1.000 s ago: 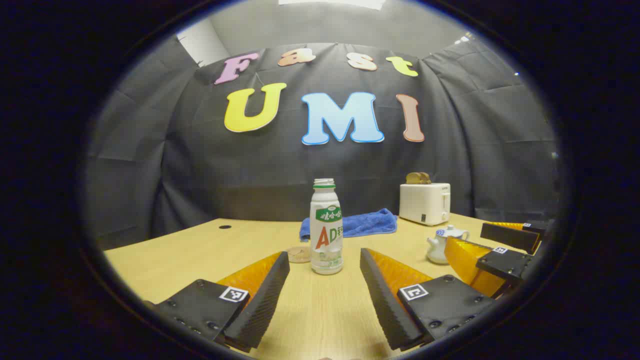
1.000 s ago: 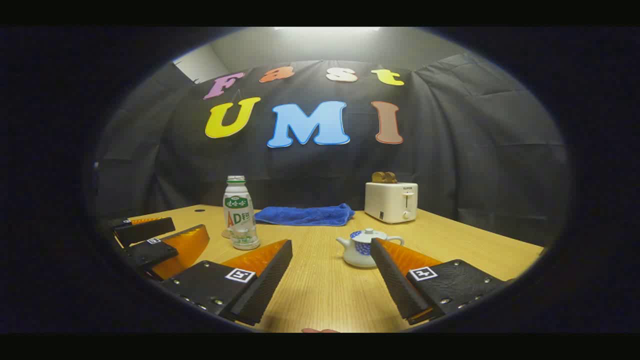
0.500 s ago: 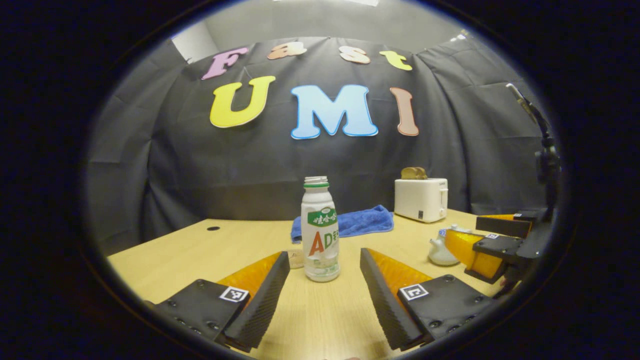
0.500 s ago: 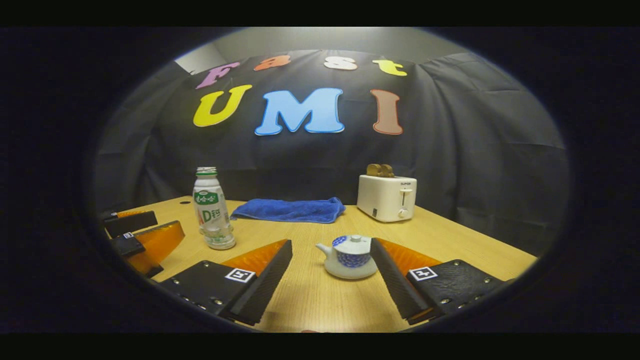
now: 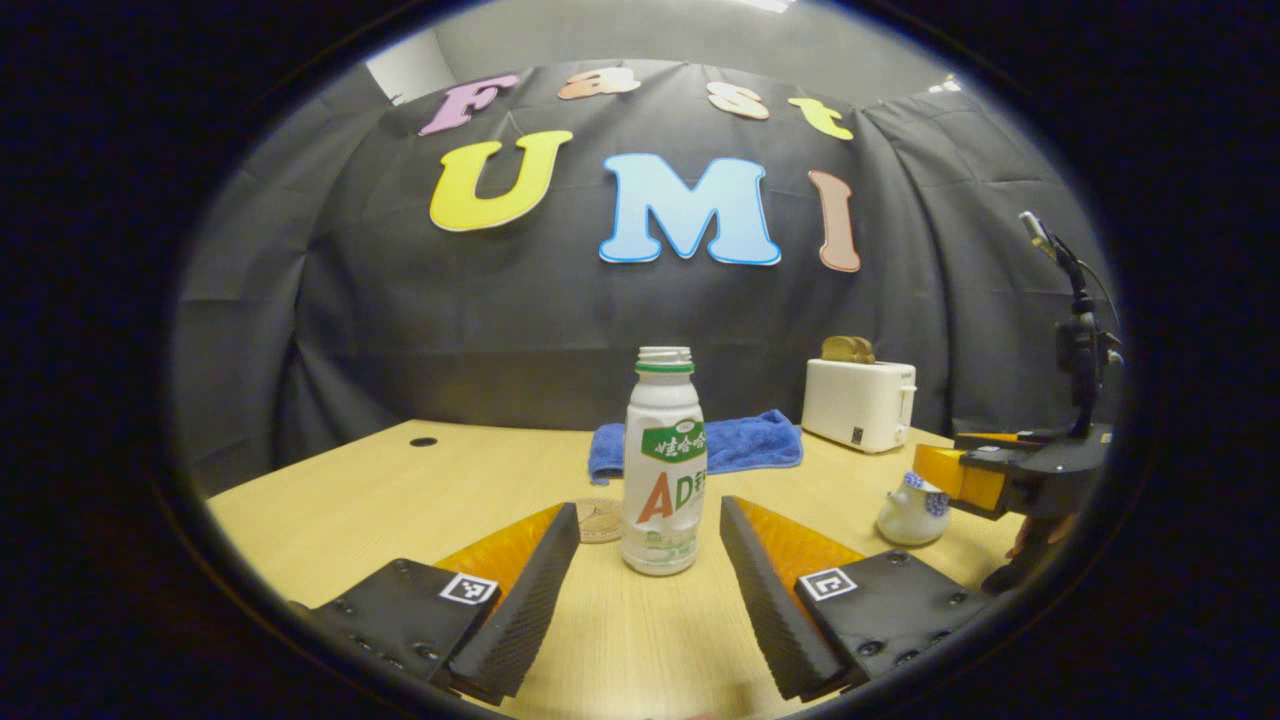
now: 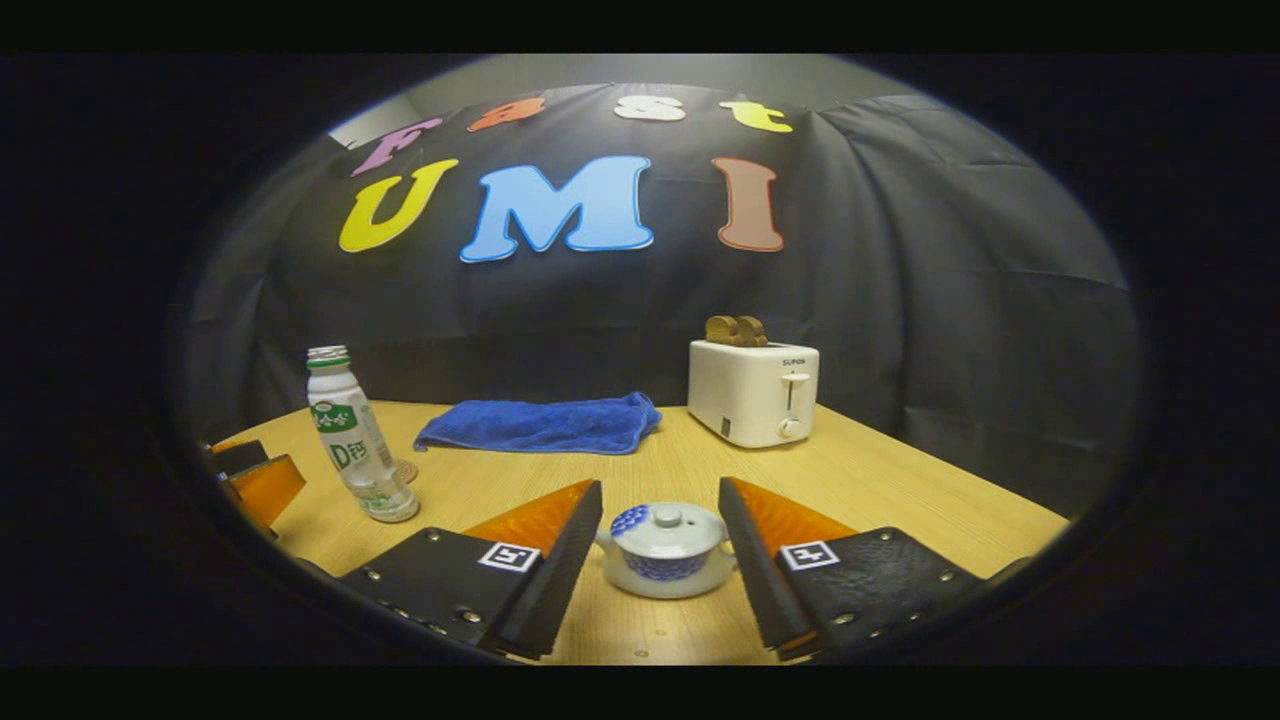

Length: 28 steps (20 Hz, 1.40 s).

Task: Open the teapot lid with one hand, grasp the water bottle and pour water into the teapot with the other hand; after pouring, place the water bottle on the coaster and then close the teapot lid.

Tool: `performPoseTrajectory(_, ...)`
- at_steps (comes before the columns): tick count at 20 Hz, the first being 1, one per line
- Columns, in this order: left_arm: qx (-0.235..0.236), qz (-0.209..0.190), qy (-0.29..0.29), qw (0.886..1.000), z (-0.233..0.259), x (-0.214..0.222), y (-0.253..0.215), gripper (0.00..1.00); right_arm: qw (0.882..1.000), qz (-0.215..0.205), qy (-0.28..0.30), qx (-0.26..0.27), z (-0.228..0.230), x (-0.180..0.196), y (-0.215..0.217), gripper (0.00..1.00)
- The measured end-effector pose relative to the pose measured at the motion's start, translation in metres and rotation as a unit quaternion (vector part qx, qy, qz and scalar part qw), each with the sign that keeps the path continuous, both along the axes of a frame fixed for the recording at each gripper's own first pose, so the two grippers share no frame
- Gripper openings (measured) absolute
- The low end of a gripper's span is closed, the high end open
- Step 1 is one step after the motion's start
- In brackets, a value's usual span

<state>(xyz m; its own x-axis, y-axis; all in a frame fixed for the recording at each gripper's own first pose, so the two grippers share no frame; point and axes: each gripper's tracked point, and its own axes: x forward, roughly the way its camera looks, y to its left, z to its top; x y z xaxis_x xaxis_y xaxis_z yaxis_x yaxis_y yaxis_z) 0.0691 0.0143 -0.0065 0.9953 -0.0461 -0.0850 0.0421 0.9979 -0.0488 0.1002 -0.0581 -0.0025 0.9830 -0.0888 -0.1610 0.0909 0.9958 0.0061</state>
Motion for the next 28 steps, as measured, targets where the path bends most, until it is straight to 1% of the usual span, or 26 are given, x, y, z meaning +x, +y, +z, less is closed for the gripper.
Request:
performPoseTrajectory(1,0.001,0.0,0.001,1.0,-0.001,0.001,0.001,0.94,1.0,0.002,0.006,0.001,-0.002,0.0,0.001,0.71)
performPoseTrajectory(2,0.003,0.001,0.0,1.0,0.001,0.001,0.002,0.94,1.0,-0.01,0.008,0.001,-0.007,0.006,-0.005,0.71)
performPoseTrajectory(3,0.005,0.002,-0.002,1.0,0.002,0.001,0.003,0.94,1.0,-0.012,0.01,0.004,-0.005,0.004,-0.004,0.33)
performPoseTrajectory(5,0.008,0.001,-0.004,1.0,0.002,0.003,0.003,0.94,1.0,-0.017,0.015,-0.002,-0.009,0.007,-0.006,0.31)
performPoseTrajectory(6,0.01,0.0,-0.003,1.0,0.003,0.004,0.003,0.94,1.0,-0.019,0.015,-0.006,-0.008,0.009,-0.006,0.42)
performPoseTrajectory(7,0.011,-0.001,-0.002,1.0,0.001,0.005,0.003,0.94,0.999,-0.022,0.019,-0.012,-0.01,0.011,-0.009,0.42)
performPoseTrajectory(8,0.011,-0.001,-0.001,1.0,0.001,0.006,0.003,0.94,1.0,-0.022,0.015,-0.011,0.013,-0.013,0.001,0.21)
performPoseTrajectory(9,0.01,-0.001,0.0,1.0,-0.001,0.006,0.003,0.94,0.999,-0.02,0.02,-0.017,-0.009,0.01,-0.006,0.0)
performPoseTrajectory(10,0.008,-0.002,0.001,1.0,-0.001,0.007,0.003,0.94,0.999,-0.018,0.02,-0.025,-0.01,0.01,-0.006,0.12)
performPoseTrajectory(11,0.007,-0.002,0.001,1.0,-0.002,0.008,0.003,0.94,0.999,-0.016,0.02,-0.032,-0.009,0.011,-0.005,0.29)
performPoseTrajectory(12,0.006,-0.003,0.002,1.0,-0.003,0.01,0.003,0.94,0.999,-0.015,0.015,-0.035,-0.007,0.012,-0.005,0.12)
performPoseTrajectory(13,0.008,-0.004,0.005,1.0,-0.006,0.012,0.003,0.94,0.999,-0.013,0.011,-0.029,-0.007,0.011,-0.004,0.01)
performPoseTrajectory(14,0.009,-0.006,0.009,1.0,-0.008,0.014,0.001,0.94,1.0,-0.012,0.01,-0.028,-0.006,0.012,-0.004,0.01)
performPoseTrajectory(15,0.009,-0.009,0.014,1.0,-0.012,0.016,-0.001,0.94,1.0,-0.008,0.007,-0.027,-0.006,0.013,-0.003,0.17)
performPoseTrajectory(16,0.008,-0.013,0.018,1.0,-0.015,0.018,-0.004,0.94,1.0,-0.005,0.002,-0.025,-0.004,0.013,-0.002,0.01)
performPoseTrajectory(19,0.0,-0.015,0.019,1.0,-0.018,0.025,-0.008,0.94,0.999,-0.001,-0.041,-0.028,0.017,0.006,-0.001,0.01)
performPoseTrajectory(20,-0.004,-0.016,0.017,1.0,-0.015,0.027,-0.009,0.99,0.998,0.003,-0.054,-0.033,0.023,0.005,0.002,0.01)
performPoseTrajectory(21,-0.006,-0.018,0.016,1.0,-0.014,0.031,-0.011,0.99,0.997,0.008,-0.063,-0.036,0.026,0.002,0.005,0.0)
performPoseTrajectory(24,-0.019,-0.013,0.02,1.0,-0.013,0.049,-0.012,0.99,0.997,0.027,-0.065,-0.043,0.023,0.0,0.018,0.01)
performPoseTrajectory(25,-0.029,-0.012,0.023,0.999,-0.012,0.055,-0.014,0.89,0.997,0.032,-0.063,-0.044,0.021,0.0,0.022,0.0)
performPoseTrajectory(27,-0.038,-0.012,0.033,0.999,-0.016,0.07,-0.018,0.89,0.996,0.04,-0.065,-0.043,0.022,-0.002,0.027,0.01)
performPoseTrajectory(28,-0.033,-0.009,0.04,0.999,-0.019,0.075,-0.019,0.94,0.996,0.041,-0.067,-0.044,0.023,-0.003,0.027,0.0)
